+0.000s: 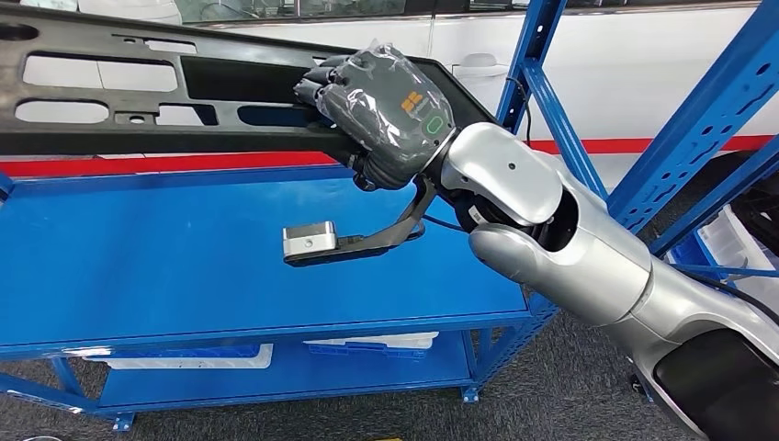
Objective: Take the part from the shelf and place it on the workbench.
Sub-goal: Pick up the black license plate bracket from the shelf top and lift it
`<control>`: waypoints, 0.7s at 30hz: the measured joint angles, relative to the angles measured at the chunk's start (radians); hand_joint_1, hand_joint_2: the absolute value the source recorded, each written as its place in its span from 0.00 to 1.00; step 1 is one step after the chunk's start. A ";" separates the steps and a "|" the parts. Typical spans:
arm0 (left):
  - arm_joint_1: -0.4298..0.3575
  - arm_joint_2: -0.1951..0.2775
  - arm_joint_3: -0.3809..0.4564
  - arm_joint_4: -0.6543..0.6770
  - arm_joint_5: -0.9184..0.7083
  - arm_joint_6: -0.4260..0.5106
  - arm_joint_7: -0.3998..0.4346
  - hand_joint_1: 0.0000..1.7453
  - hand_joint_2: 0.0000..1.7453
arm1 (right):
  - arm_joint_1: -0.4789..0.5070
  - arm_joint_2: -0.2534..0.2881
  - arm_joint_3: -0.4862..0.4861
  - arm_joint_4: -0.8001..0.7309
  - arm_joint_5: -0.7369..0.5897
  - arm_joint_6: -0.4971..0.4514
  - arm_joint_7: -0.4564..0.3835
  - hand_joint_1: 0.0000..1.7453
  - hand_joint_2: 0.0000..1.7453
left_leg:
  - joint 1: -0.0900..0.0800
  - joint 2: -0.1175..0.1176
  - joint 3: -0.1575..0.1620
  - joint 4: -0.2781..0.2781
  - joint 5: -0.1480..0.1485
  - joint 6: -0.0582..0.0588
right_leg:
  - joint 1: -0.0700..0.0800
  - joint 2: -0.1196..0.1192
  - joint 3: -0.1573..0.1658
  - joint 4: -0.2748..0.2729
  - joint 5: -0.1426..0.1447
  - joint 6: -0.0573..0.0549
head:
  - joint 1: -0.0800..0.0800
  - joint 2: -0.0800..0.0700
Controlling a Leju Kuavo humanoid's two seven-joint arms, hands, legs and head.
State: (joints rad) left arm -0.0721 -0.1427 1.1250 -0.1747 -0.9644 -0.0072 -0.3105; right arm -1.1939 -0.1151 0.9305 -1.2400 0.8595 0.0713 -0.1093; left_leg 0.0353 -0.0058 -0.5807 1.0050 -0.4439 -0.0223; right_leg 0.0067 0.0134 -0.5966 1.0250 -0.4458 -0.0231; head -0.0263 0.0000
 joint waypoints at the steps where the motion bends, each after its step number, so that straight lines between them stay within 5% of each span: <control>1: 0.000 0.000 0.000 0.000 0.000 0.000 0.000 0.00 1.00 | 0.000 0.000 0.000 0.000 0.000 0.000 0.000 1.00 1.00 | 0.000 0.000 0.000 0.000 0.000 0.000 | 0.000 0.000 0.000 0.000 0.000 0.000 | 0.000 0.000; 10: -0.001 0.005 0.000 0.000 -0.001 0.000 -0.008 0.00 1.00 | -0.013 -0.005 0.000 -0.007 -0.002 0.013 0.000 1.00 1.00 | 0.005 0.003 0.006 -0.012 0.006 0.016 | -0.007 0.000 0.000 -0.001 -0.002 0.015 | 0.000 0.000; 12: -0.002 0.006 0.000 0.000 -0.001 0.000 -0.010 0.00 1.00 | -0.024 -0.011 0.000 -0.009 0.007 0.017 -0.004 1.00 1.00 | 0.012 0.009 0.017 -0.031 0.016 0.024 | -0.009 -0.002 -0.028 0.064 -0.043 0.022 | 0.001 0.000; 14: -0.003 0.006 0.000 0.000 -0.002 0.000 -0.010 0.00 1.00 | -0.030 -0.017 0.000 -0.010 0.017 0.019 -0.011 1.00 1.00 | 0.013 0.013 0.020 -0.035 0.017 0.025 | -0.018 -0.003 -0.092 0.194 -0.104 0.029 | 0.001 0.000; 16: -0.003 0.007 0.000 0.000 -0.004 0.000 -0.010 0.00 1.00 | -0.029 -0.021 0.000 -0.010 0.025 0.020 -0.015 1.00 1.00 | 0.016 0.015 0.021 -0.034 0.015 0.022 | -0.031 -0.006 -0.135 0.272 -0.119 0.038 | 0.002 0.000; 17: -0.004 0.006 0.000 0.000 -0.005 0.001 -0.010 0.00 1.00 | -0.028 -0.023 0.000 -0.010 0.028 0.021 -0.016 1.00 1.00 | 0.018 0.014 0.023 -0.034 0.013 0.018 | -0.038 -0.008 -0.130 0.256 -0.098 0.042 | 0.002 0.000; 19: -0.005 0.006 0.000 0.000 -0.009 0.004 -0.009 0.00 1.00 | -0.028 -0.027 0.000 -0.010 0.032 0.021 -0.017 1.00 1.00 | 0.026 0.013 0.029 -0.033 0.009 0.006 | -0.047 -0.011 -0.068 0.124 -0.025 0.049 | 0.002 0.000; 21: -0.006 0.006 0.000 0.000 -0.010 0.007 -0.008 0.00 1.00 | -0.030 -0.031 0.000 -0.010 0.034 0.022 -0.017 1.00 1.00 | 0.032 0.012 0.033 -0.033 0.006 -0.014 | -0.040 -0.010 -0.012 0.008 0.018 0.047 | 0.001 0.000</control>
State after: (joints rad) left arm -0.0779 -0.1367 1.1250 -0.1751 -0.9749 -0.0001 -0.3187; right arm -1.2235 -0.1457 0.9306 -1.2497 0.8932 0.0934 -0.1265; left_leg 0.0668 0.0062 -0.5481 0.9716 -0.4382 -0.0358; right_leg -0.0329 0.0035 -0.6082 1.0325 -0.4283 0.0235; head -0.0249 0.0000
